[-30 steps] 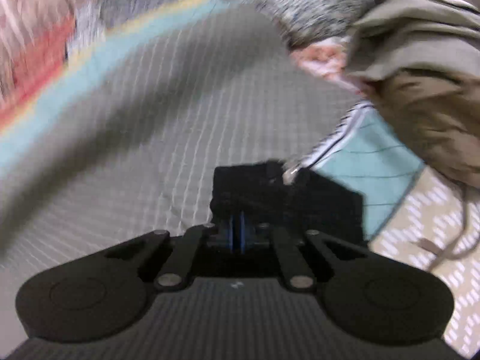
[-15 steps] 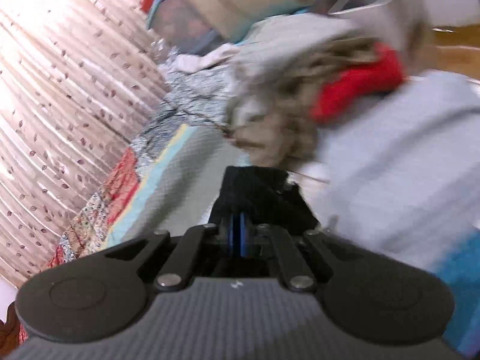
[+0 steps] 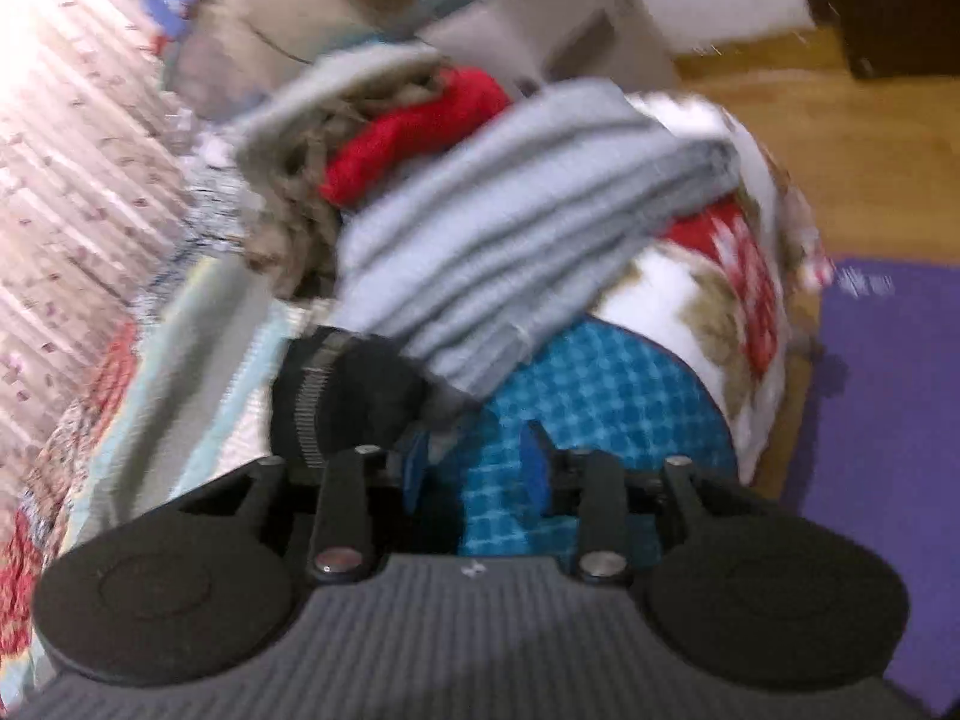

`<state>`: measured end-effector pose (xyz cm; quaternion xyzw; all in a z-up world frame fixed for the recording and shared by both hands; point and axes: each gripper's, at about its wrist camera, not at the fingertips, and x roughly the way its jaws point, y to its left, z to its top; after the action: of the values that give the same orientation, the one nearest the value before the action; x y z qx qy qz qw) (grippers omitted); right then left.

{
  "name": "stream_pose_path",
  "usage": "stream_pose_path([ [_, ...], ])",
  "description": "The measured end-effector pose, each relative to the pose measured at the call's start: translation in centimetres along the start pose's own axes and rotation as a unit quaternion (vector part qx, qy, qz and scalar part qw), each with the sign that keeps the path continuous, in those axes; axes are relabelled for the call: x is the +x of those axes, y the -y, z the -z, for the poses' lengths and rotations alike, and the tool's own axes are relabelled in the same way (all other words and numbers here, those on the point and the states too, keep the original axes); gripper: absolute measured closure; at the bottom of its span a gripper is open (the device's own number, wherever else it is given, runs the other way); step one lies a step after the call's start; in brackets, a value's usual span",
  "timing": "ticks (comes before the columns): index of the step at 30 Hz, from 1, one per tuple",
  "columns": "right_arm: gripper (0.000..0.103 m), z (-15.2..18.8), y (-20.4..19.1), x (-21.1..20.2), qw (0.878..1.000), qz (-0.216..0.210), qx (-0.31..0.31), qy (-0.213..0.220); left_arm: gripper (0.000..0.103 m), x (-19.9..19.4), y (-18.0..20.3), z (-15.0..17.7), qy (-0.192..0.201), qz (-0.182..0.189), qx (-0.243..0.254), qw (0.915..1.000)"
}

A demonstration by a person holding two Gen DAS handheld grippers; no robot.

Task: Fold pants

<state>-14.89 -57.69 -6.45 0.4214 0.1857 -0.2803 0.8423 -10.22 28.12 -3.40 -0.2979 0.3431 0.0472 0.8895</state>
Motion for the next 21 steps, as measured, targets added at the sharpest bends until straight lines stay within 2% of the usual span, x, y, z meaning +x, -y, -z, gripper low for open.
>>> stream_pose_path([
  [1, 0.056, 0.3, -0.5, -0.6, 1.000, -0.020, -0.007, 0.000, 0.041, 0.1, 0.0, -0.9, 0.007, 0.006, -0.010, 0.9999],
  [2, 0.056, 1.0, -1.6, -0.7, 0.999, -0.036, -0.014, -0.006, 0.031, 0.5, 0.2, -1.9, 0.012, 0.009, -0.012, 0.9998],
  [4, 0.054, 2.2, -3.4, -0.4, 0.997, -0.063, -0.040, -0.031, 0.012, 1.8, 1.3, -3.0, 0.009, 0.019, 0.006, 0.9998],
  [7, 0.054, 5.3, -6.6, 0.4, 0.989, -0.100, -0.070, -0.084, 0.005, 4.9, 3.4, -4.2, 0.000, 0.034, 0.072, 0.9968],
  [8, 0.054, 6.4, -7.7, 0.7, 0.986, -0.107, -0.082, -0.101, 0.001, 6.8, 3.9, -4.8, -0.018, 0.040, 0.094, 0.9946],
  [10, 0.054, 9.0, -9.8, 1.4, 0.978, -0.119, -0.104, -0.134, 0.001, 10.2, 4.2, -5.3, -0.068, 0.039, 0.108, 0.9911],
  [12, 0.054, 11.4, -11.5, 1.8, 0.971, -0.133, -0.112, -0.167, 0.012, 12.9, 4.3, -4.8, -0.130, 0.052, 0.101, 0.9850],
  [13, 0.054, 12.9, -12.5, 2.1, 0.965, -0.139, -0.119, -0.188, 0.030, 13.7, 4.5, -4.1, -0.163, 0.078, 0.096, 0.9789],
  [15, 0.054, 15.4, -14.2, 2.4, 0.955, -0.140, -0.138, -0.221, 0.051, 13.4, 6.0, -2.4, -0.153, 0.078, 0.143, 0.9747],
  [16, 0.054, 16.8, -15.0, 2.6, 0.949, -0.140, -0.150, -0.237, 0.066, 12.9, 6.9, -1.6, -0.140, 0.076, 0.177, 0.9713],
  [17, 0.054, 17.9, -15.7, 2.8, 0.944, -0.140, -0.160, -0.252, 0.077, 12.0, 7.5, -1.1, -0.115, 0.059, 0.196, 0.9721],
  [18, 0.054, 18.9, -16.4, 3.0, 0.939, -0.140, -0.169, -0.264, 0.079, 10.9, 7.9, -1.4, -0.087, 0.047, 0.201, 0.9746],
  [19, 0.054, 19.8, -17.1, 3.1, 0.934, -0.140, -0.179, -0.275, 0.083, 9.1, 8.0, -2.2, -0.032, 0.036, 0.197, 0.9792],
  [20, 0.054, 20.5, -17.9, 3.3, 0.930, -0.140, -0.192, -0.281, 0.084, 7.0, 8.1, -3.0, 0.034, 0.020, 0.195, 0.9801],
  [21, 0.054, 21.1, -18.8, 3.3, 0.925, -0.143, -0.209, -0.284, 0.084, 4.8, 8.1, -3.9, 0.094, 0.005, 0.190, 0.9772],
])
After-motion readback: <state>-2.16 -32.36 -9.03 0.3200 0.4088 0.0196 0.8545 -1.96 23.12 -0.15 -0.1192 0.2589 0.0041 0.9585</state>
